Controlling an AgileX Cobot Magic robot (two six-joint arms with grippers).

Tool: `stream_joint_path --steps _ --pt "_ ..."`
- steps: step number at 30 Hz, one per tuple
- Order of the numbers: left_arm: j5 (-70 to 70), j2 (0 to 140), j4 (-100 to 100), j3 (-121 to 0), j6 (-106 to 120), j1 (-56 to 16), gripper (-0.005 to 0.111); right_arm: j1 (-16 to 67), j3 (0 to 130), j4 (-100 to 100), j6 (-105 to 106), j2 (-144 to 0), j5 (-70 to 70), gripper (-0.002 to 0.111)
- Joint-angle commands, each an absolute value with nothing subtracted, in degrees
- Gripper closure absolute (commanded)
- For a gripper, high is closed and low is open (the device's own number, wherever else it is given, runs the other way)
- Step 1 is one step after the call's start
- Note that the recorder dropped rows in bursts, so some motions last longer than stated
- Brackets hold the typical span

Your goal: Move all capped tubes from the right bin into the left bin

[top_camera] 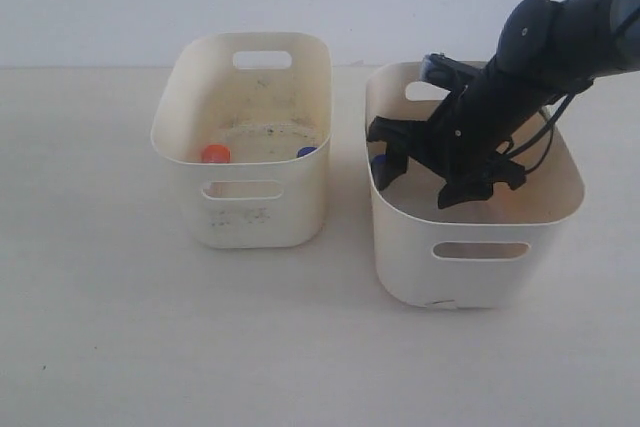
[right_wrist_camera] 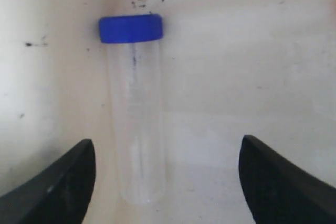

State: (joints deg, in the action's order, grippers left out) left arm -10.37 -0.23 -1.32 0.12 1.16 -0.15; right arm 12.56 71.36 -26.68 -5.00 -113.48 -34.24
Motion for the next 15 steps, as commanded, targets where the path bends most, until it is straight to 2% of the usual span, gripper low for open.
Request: stream_joint_path --steps 1,15 --pt "-10.0 0.0 -1.5 0.0 0.9 -0.6 0.103 12.5 71.3 -28.4 -3.4 -113.3 -33.9 0.036" --pt "-10.0 0.0 -1.5 0.0 0.9 -0.6 0.103 12.6 71.3 -24.6 -3.6 -117.9 -33.9 0.037"
